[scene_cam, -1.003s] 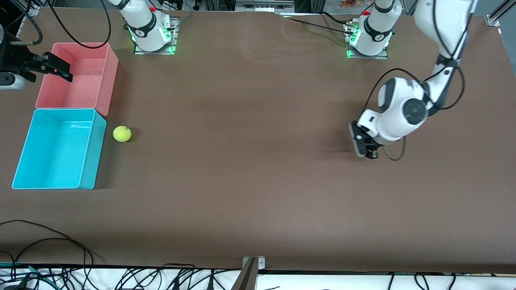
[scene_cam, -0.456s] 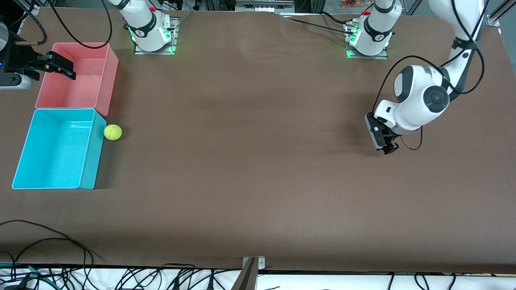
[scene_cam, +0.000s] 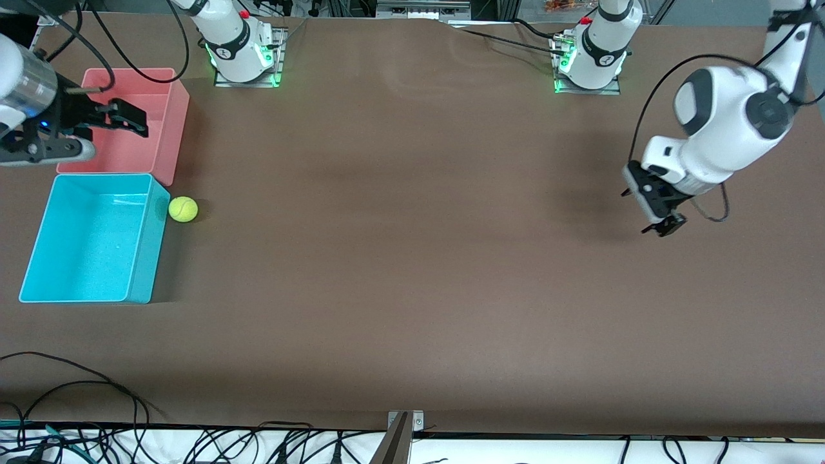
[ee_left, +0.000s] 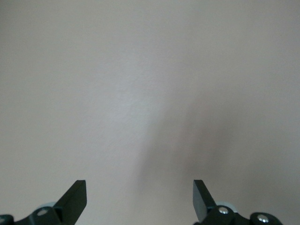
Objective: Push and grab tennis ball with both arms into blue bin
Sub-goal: 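Raise the left gripper away while the right gripper reaches the ball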
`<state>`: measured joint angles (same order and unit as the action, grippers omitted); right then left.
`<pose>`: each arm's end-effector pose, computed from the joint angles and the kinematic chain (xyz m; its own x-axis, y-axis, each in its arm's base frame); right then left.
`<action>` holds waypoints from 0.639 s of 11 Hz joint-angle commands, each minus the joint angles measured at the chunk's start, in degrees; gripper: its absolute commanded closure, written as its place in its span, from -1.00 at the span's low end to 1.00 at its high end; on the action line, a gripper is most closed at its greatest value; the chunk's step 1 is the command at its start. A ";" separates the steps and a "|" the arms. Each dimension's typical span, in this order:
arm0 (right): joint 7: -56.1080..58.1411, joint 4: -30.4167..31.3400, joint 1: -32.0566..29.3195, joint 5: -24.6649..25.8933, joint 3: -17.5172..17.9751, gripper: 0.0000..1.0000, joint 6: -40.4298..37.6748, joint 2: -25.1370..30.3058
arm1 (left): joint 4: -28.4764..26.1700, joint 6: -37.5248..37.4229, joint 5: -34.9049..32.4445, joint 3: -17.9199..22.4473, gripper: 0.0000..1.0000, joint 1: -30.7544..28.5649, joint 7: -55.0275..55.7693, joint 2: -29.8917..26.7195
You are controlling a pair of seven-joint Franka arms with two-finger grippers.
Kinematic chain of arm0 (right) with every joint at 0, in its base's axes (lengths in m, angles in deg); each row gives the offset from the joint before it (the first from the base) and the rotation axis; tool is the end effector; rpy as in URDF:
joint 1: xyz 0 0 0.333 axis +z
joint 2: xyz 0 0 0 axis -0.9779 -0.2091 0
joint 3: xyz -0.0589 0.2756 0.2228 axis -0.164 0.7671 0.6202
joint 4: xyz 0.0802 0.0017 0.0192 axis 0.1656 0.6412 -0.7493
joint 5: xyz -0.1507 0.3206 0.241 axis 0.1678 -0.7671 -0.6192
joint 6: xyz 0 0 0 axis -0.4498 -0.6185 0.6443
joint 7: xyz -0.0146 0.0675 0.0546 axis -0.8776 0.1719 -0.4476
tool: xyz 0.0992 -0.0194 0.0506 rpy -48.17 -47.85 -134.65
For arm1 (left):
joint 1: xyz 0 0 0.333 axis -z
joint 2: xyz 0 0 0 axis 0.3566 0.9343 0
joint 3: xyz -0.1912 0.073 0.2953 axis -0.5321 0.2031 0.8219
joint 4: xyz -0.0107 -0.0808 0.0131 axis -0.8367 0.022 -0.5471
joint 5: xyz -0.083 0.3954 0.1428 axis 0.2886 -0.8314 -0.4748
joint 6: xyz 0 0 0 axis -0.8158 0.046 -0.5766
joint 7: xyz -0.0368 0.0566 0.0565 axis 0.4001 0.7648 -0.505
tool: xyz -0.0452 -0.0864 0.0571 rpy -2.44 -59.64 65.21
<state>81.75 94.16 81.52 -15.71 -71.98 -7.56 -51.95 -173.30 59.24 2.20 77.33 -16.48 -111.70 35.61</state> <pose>0.5711 0.0401 0.6145 0.9733 0.0997 -0.2068 0.1070 -0.9939 0.0247 0.5588 -0.0113 0.3786 0.3549 -0.9317 0.0767 -0.9331 -0.3581 -0.0329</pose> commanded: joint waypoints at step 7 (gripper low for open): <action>-0.60 2.30 1.50 7.88 0.07 -1.00 4.06 -5.26 | 18.08 -24.55 0.59 5.85 -1.00 -0.11 9.31 -3.61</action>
<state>81.75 96.28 82.04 -11.55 -71.98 -4.03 -56.34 -160.26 42.06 2.20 83.27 -16.59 -107.96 32.59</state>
